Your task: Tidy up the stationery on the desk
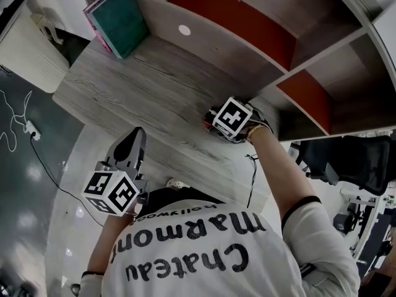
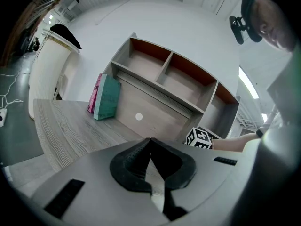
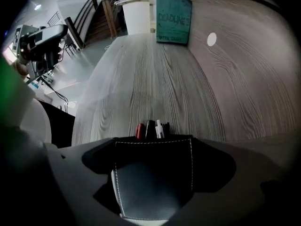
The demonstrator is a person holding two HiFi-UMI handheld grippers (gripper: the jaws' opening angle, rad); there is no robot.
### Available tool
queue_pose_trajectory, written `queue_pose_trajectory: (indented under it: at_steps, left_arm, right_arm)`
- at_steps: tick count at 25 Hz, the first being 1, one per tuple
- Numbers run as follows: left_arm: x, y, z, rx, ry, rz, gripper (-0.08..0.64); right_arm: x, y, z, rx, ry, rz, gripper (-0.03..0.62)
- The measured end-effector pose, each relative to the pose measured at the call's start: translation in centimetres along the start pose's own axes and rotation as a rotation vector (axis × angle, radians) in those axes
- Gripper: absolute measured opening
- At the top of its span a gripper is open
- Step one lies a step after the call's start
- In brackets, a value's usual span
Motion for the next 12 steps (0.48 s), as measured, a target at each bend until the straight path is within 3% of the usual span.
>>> queue_pose_trajectory:
  at_steps: [12]
  left_arm:
    - [-0.03,-0.07,-0.15,0.009,-0.006,-0.007,0.015]
  right_arm:
    - [0.14,0.08,-0.03,-0.001,0.020,0.000,0.443]
Point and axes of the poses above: the fingertips, and each gripper's own axes: z forward along the fingers, y to its left, x out of its underside, the point moved 7 cm from there along -z, backward along the fingers, and after that the axes turned 8 degrees about -y, right-handed, at the moved point
